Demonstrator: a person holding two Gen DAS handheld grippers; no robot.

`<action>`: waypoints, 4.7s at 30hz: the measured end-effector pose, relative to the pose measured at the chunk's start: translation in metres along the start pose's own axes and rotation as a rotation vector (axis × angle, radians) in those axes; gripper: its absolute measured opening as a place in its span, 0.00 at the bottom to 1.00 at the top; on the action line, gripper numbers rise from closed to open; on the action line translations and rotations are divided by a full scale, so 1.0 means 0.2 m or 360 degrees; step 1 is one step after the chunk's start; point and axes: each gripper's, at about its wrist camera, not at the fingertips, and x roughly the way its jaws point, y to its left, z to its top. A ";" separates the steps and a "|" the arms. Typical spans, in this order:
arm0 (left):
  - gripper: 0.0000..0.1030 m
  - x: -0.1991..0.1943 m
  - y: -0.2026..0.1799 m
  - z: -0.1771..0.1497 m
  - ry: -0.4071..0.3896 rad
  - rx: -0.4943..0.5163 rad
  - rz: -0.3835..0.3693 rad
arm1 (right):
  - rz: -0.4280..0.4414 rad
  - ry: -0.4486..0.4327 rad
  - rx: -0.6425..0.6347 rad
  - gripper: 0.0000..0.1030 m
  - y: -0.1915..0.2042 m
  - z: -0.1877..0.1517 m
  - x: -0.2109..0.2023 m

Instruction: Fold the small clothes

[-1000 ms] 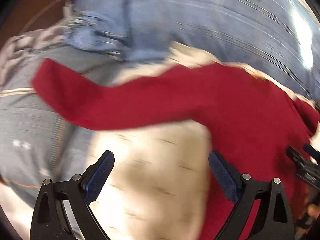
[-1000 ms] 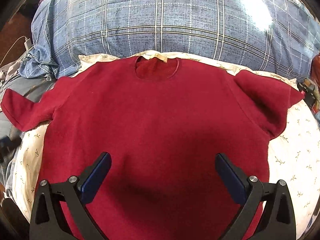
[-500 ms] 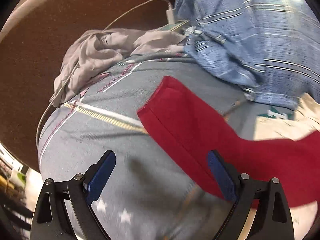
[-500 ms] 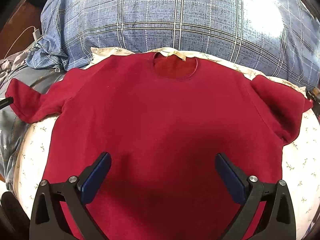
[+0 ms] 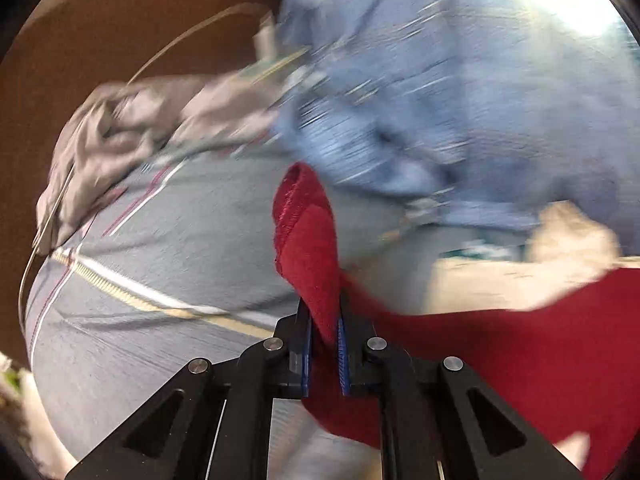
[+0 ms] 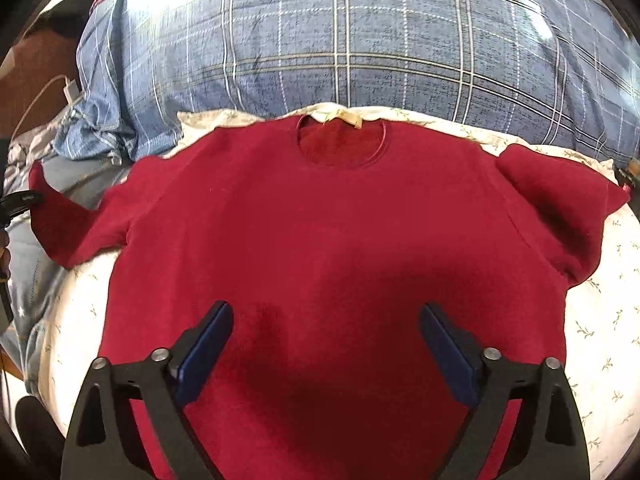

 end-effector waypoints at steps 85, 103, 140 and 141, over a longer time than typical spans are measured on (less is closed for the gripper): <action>0.67 -0.03 -0.58 -0.31 -0.0051 0.0211 -0.0628 | 0.0090 -0.0078 -0.0404 0.56 0.25 0.48 0.35; 0.67 -0.06 -0.66 -0.36 -0.0026 0.0284 -0.0668 | -0.0099 -0.0044 -0.0208 0.65 -0.09 0.25 0.06; 0.70 0.04 -0.75 -0.36 0.0119 0.0302 -0.0672 | -0.0415 -0.0067 0.0038 0.73 -0.57 0.34 0.19; 0.70 0.04 -0.75 -0.36 0.0116 0.0305 -0.0670 | -0.0444 -0.0060 0.0035 0.73 -0.58 0.34 0.20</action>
